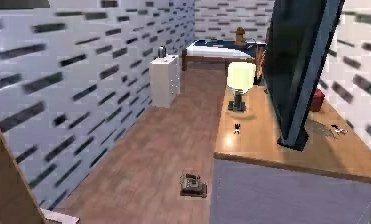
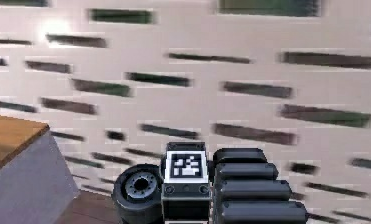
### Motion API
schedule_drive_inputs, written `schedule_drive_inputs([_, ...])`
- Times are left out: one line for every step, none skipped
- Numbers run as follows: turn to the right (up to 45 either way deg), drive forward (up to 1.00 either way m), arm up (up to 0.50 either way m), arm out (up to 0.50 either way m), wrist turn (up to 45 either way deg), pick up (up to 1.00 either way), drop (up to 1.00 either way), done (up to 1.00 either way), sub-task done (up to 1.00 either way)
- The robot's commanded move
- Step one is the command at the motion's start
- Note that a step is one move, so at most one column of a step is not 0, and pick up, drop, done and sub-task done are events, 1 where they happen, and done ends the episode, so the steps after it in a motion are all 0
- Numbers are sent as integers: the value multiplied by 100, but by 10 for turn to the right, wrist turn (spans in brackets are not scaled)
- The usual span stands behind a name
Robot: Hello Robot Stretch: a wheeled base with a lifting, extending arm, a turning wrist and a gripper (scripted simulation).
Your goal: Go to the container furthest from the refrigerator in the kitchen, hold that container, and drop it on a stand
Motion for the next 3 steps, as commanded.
schedule_drive_inputs([0, 35, 0, 0, 0, 0, 0, 0, 0])
schedule_drive_inputs([0, 55, 0, 0, 0, 0, 0, 0, 0])
schedule_drive_inputs([30, 0, 0, 0, 0, 0, 0, 0, 0])
